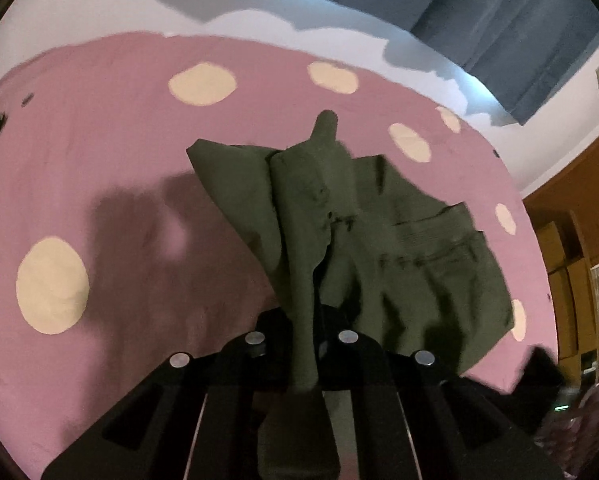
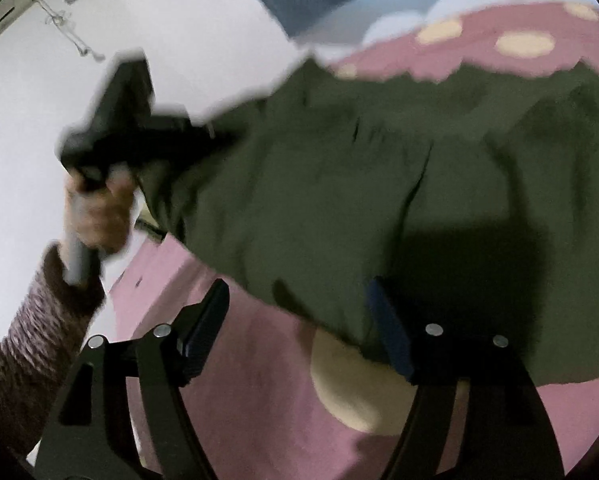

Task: Fold small clothes

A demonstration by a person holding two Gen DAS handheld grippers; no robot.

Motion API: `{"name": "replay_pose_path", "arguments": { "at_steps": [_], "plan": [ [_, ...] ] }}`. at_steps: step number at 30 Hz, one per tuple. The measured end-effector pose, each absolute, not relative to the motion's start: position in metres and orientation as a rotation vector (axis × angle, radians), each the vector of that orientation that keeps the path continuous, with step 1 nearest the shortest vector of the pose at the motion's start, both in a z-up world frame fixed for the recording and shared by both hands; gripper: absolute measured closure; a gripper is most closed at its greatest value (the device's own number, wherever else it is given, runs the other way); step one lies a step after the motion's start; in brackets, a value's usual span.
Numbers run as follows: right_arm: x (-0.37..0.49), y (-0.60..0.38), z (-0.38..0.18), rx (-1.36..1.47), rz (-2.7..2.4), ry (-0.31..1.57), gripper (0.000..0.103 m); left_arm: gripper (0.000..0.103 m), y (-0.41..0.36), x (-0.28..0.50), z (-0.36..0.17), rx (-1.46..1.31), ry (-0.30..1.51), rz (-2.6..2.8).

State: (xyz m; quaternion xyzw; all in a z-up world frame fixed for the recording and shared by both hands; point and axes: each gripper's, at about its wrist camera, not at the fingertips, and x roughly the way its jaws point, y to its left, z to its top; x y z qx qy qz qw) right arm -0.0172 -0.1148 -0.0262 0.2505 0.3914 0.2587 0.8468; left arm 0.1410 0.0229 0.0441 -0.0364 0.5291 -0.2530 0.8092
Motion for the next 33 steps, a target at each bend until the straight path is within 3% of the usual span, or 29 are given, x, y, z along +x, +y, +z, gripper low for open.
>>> {"name": "replay_pose_path", "arguments": {
  "at_steps": [3,8,16,30,33],
  "plan": [
    [-0.001,-0.108,-0.058,0.534,0.574,0.884,0.029,0.098,-0.003,0.132,0.061,-0.045,1.125,-0.567],
    [-0.007,-0.115,-0.039,0.543,0.596,0.903,0.029,0.098,-0.061,0.116,0.095,0.052,1.092,-0.558],
    [-0.047,-0.178,-0.037,0.576,0.521,0.908,0.029,0.098,-0.159,0.096,0.104,0.18,1.144,-0.466],
    [-0.114,-0.276,-0.054,0.689,0.37,0.897,0.029,0.095,-0.301,0.052,0.005,0.396,1.166,-0.354],
    [-0.122,-0.288,-0.062,0.752,0.379,0.889,0.029,0.081,-0.313,0.042,-0.007,0.439,1.11,-0.332]
  ]
}}
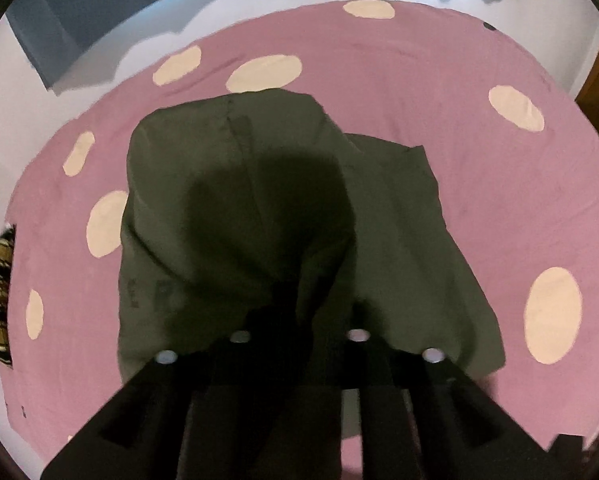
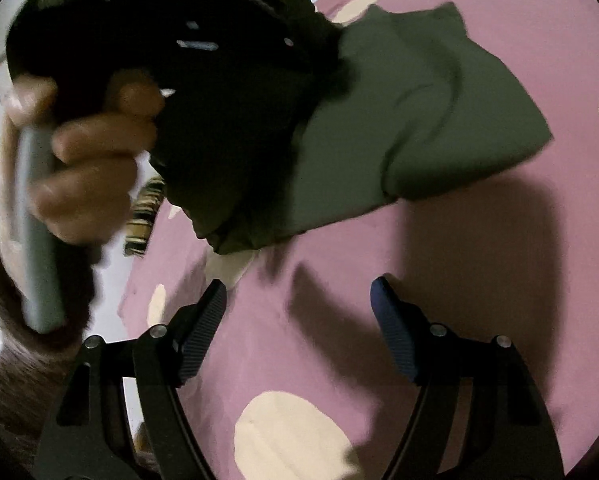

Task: Fold small clothes

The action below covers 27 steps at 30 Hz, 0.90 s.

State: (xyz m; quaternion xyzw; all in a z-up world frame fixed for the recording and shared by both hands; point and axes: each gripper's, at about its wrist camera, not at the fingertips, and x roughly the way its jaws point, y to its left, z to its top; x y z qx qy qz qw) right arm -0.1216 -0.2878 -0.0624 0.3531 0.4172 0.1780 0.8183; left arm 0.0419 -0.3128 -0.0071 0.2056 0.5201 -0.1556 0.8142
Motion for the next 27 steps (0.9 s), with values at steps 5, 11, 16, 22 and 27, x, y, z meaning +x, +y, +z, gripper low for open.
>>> {"name": "replay_pose_path", "arguments": {
  "at_steps": [5,11,16,22,27],
  "plan": [
    [-0.129,-0.301,-0.065,0.786,0.373,0.875,0.029,0.055,-0.318,0.015,0.015,0.436,0.993,-0.404],
    [-0.132,-0.299,-0.06,0.811,0.367,0.864,0.029,0.035,-0.295,-0.027,0.085,0.354,0.805,-0.595],
    [-0.147,-0.309,-0.052,0.835,0.388,0.819,0.027,0.025,-0.214,-0.034,0.115,0.205,0.69,-0.632],
    [-0.152,-0.322,-0.037,0.881,0.398,0.777,0.022,0.022,-0.096,-0.037,0.072,0.024,0.65,-0.493],
    [-0.12,-0.332,-0.015,0.922,0.419,0.743,0.021,0.022,-0.058,-0.047,0.016,0.068,0.698,-0.442]
  ]
}}
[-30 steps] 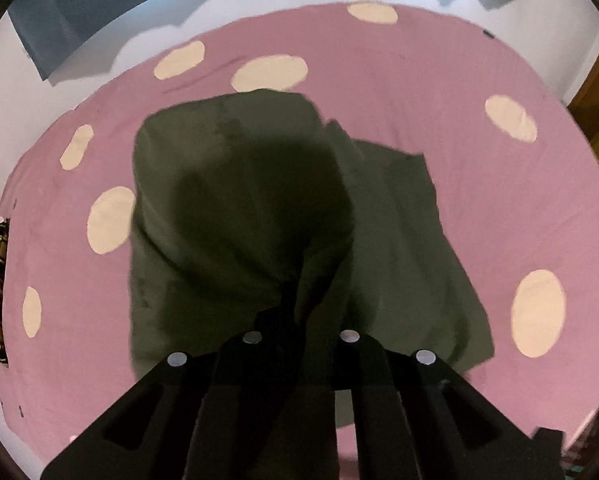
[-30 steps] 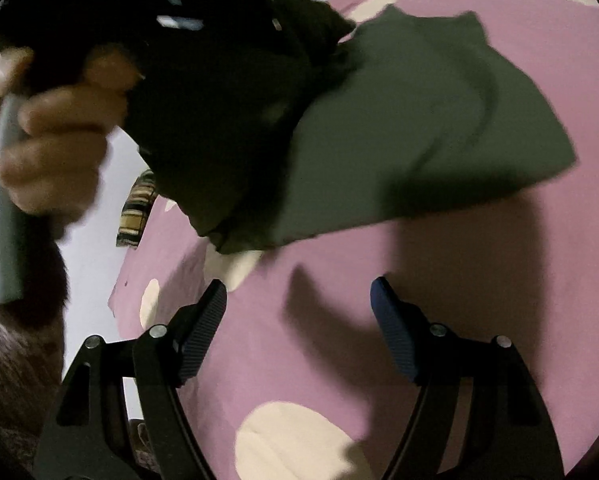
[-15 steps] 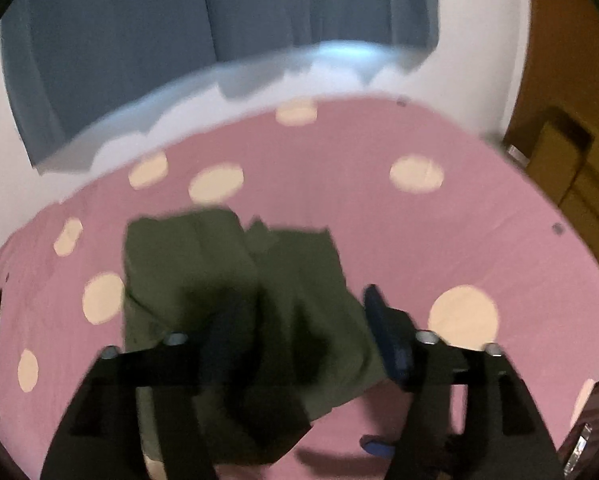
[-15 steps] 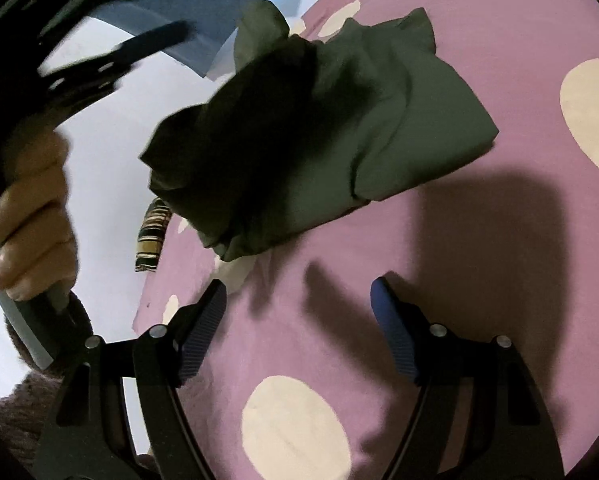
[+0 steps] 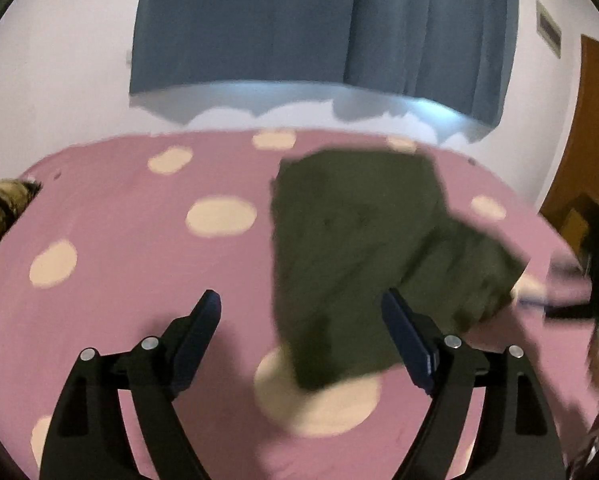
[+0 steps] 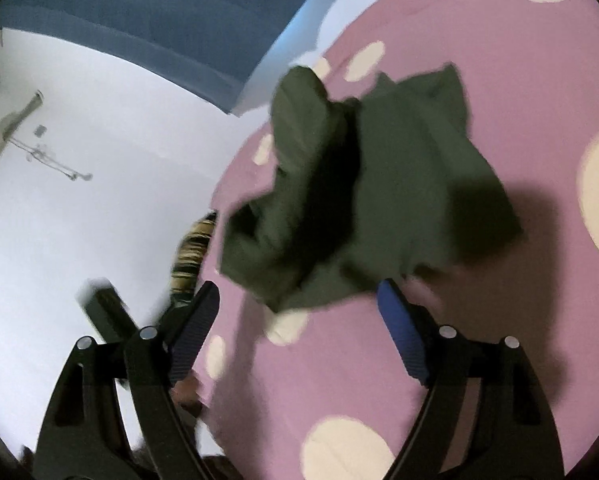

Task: Fold small clothes

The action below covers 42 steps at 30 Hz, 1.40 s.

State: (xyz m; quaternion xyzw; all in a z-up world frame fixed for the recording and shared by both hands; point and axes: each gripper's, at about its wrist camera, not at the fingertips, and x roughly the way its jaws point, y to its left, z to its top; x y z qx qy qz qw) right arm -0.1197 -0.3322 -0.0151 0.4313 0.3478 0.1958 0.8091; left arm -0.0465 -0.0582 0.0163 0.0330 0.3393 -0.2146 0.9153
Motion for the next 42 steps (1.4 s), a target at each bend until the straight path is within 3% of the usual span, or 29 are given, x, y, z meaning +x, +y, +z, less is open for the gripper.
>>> {"name": "replay_pose_path", "arguments": {
  "at_steps": [9,18,21,23,29,42],
  "plan": [
    [-0.017,-0.318,-0.01,0.851,0.375,0.915,0.021,0.022,-0.068,-0.043,-0.037,0.125,0.8,-0.451],
    [0.005,-0.301,-0.014,0.819,0.389,1.008,0.023,0.022,-0.065,-0.029,-0.051,0.083,0.857,-0.441],
    [0.009,-0.294,-0.012,0.776,0.391,1.045,0.034,0.022,-0.066,-0.028,-0.054,0.077,0.871,-0.439],
    [0.012,-0.29,-0.012,0.744,0.379,1.067,0.053,0.022,-0.066,-0.026,-0.056,0.071,0.884,-0.438],
    [0.019,-0.281,-0.003,0.665,0.343,1.089,0.075,0.022,-0.064,-0.022,-0.059,0.053,0.893,-0.443],
    [0.037,-0.267,0.033,0.789,0.449,1.019,0.09,0.022,-0.067,-0.025,-0.059,0.044,0.883,-0.443]
  ]
}}
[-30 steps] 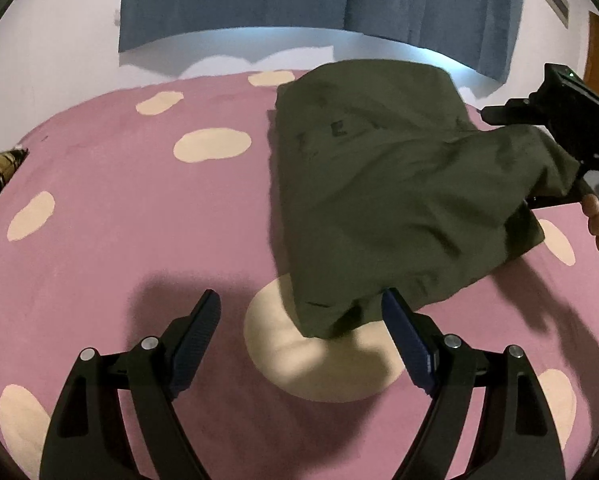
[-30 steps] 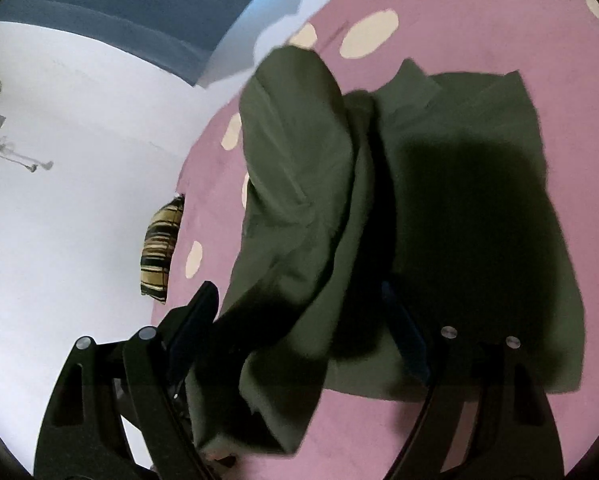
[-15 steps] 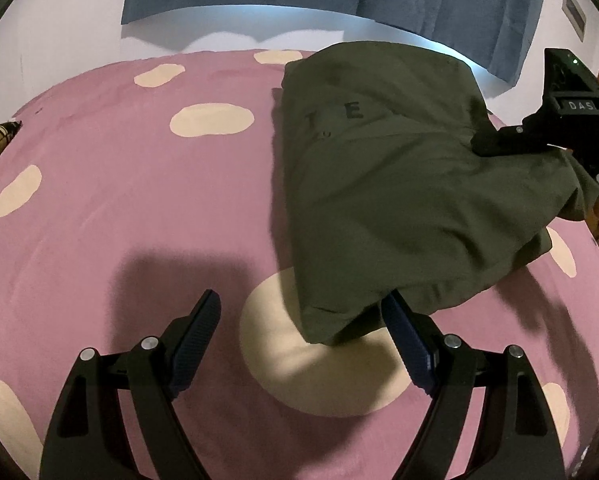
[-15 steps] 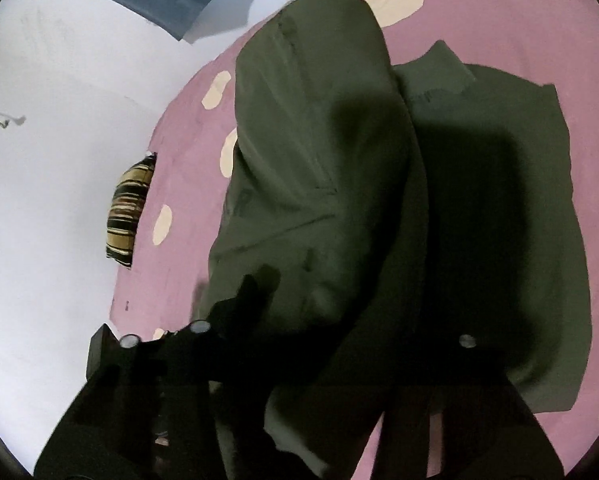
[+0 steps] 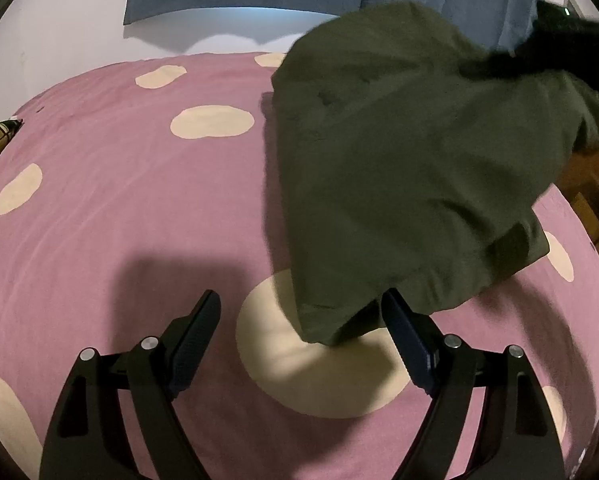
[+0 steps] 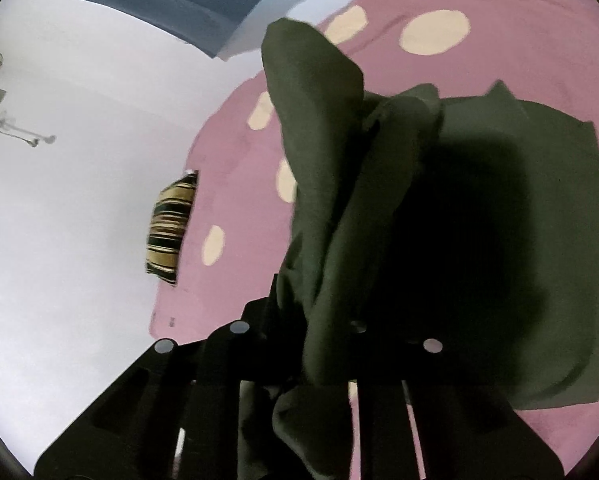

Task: Fold small clothes

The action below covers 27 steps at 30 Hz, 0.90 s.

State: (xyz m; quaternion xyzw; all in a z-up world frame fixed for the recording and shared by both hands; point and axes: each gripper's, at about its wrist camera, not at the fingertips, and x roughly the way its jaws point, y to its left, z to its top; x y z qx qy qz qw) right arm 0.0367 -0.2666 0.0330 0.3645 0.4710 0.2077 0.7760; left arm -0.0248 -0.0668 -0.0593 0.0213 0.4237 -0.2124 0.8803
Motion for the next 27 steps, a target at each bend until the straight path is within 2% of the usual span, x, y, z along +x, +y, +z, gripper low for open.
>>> {"name": "replay_pose_path", "arguments": {
  "at_steps": [15,18,24,27],
  "plan": [
    [0.061,-0.24,0.077,0.823,0.546,0.952,0.093,0.021,-0.074,-0.01,-0.06,-0.072,0.921,-0.323],
    [0.057,-0.251,0.08,0.842,0.544,0.925,0.094,0.019,-0.075,-0.008,-0.062,-0.076,0.925,-0.306],
    [0.038,-0.292,0.073,0.861,0.523,0.89,0.096,0.018,-0.079,-0.005,-0.06,-0.057,0.918,-0.321],
    [0.021,-0.323,0.048,0.916,0.489,0.877,0.097,0.018,-0.086,-0.008,-0.059,-0.007,0.896,-0.314]
  ]
}}
